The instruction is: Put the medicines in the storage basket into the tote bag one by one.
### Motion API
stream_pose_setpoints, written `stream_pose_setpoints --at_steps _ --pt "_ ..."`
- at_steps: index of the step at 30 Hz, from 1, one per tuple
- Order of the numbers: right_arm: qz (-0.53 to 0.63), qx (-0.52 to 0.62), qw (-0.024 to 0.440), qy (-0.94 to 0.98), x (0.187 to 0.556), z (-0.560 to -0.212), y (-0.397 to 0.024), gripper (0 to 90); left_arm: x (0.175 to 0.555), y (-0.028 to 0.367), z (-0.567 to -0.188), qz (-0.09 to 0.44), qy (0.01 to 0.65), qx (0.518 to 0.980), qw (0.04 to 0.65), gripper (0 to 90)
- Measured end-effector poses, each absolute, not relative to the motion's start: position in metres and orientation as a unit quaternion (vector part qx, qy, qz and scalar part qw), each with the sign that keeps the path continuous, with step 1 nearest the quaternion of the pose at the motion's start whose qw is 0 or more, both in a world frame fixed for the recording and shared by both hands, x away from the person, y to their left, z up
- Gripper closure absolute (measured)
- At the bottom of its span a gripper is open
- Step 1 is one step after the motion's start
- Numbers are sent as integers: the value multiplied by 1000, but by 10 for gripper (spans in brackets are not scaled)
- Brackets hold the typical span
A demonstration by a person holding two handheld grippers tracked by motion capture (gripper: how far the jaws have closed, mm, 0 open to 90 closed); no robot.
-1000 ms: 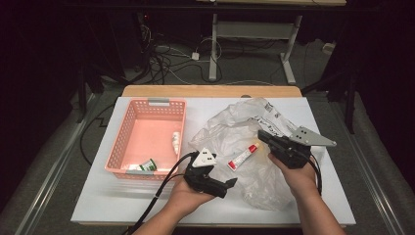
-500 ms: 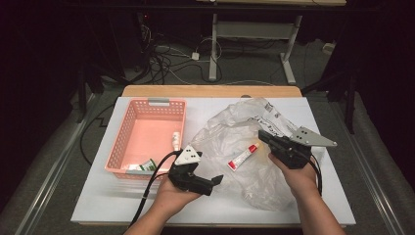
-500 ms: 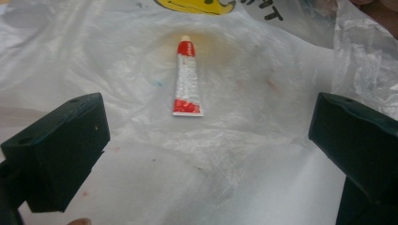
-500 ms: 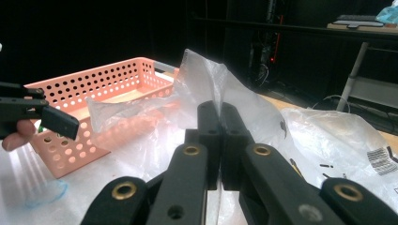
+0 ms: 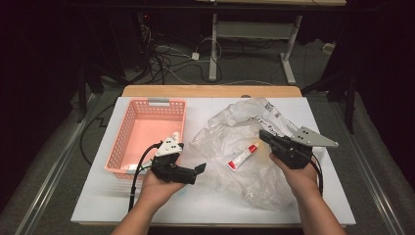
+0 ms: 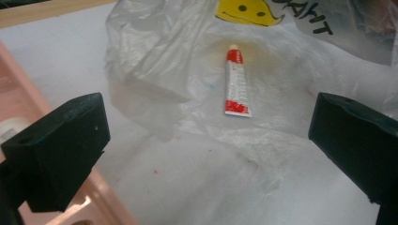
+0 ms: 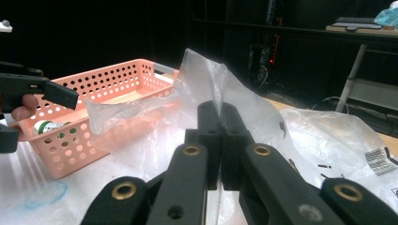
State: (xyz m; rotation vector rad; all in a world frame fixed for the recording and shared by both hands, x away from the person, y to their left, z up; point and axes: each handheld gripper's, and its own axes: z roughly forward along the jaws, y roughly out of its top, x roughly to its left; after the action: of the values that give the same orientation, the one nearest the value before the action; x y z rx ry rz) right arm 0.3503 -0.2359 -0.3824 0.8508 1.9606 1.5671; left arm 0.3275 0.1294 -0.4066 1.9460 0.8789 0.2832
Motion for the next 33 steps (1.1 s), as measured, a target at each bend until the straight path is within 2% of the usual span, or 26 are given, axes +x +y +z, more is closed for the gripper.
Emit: stream_pose_setpoints --at_steps 14,33 --pt "574 312 247 716 351 -381 -239 900 335 165 -405 150 398 783 454 0" --pt "574 314 244 716 351 -382 -240 900 343 214 -405 167 451 757 442 0"
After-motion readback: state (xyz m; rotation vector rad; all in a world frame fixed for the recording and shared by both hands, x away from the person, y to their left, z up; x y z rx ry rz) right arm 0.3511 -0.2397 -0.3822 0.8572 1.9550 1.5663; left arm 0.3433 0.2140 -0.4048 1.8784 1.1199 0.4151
